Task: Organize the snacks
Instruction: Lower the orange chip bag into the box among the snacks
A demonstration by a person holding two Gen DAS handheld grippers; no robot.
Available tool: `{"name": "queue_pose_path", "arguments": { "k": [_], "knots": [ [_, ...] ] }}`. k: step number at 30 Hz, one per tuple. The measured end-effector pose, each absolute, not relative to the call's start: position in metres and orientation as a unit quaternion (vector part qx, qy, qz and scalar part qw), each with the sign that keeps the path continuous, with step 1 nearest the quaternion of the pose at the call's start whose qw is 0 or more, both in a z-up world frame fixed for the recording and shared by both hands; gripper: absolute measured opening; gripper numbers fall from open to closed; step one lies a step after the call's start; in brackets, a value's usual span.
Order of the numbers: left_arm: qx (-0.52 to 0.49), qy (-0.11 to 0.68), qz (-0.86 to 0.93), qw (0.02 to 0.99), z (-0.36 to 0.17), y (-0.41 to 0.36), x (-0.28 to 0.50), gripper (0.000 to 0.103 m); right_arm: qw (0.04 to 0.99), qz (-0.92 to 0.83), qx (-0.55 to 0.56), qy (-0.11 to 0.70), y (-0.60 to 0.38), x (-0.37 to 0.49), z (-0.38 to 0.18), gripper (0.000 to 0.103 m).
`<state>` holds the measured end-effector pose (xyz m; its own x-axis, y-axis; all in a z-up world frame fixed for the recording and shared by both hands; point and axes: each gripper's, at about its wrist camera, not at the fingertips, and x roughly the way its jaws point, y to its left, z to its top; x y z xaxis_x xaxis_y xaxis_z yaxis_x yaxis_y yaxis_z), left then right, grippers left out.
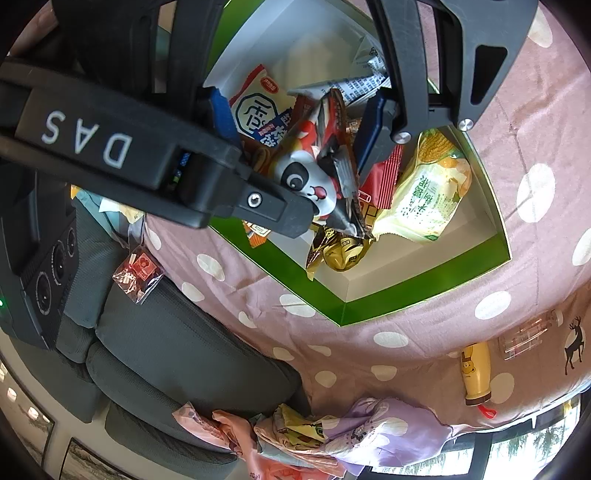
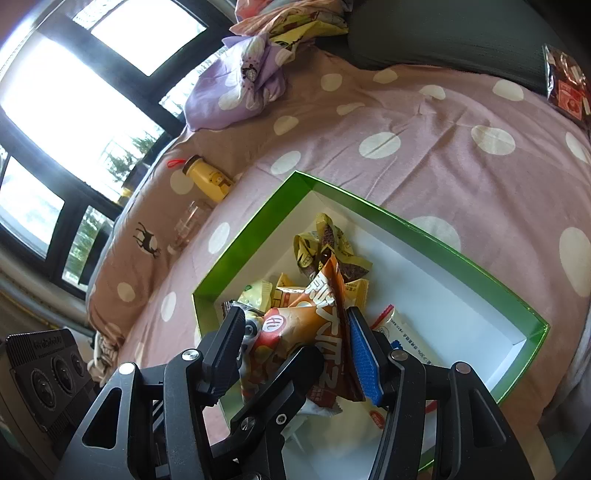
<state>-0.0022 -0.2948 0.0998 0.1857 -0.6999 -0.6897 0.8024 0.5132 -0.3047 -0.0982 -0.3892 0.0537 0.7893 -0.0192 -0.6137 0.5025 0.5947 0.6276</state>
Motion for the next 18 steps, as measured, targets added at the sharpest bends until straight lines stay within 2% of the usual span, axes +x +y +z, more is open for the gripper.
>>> {"name": "queue_pose_path", "arguments": {
  "k": [18],
  "knots": [
    [0.071, 0.423, -0.499, 0.753, 0.092, -0.306, 0.0, 0.058, 0.833, -0.183, 0.434, 0.29, -0.399, -0.102, 0.047, 0.058]
  ]
}}
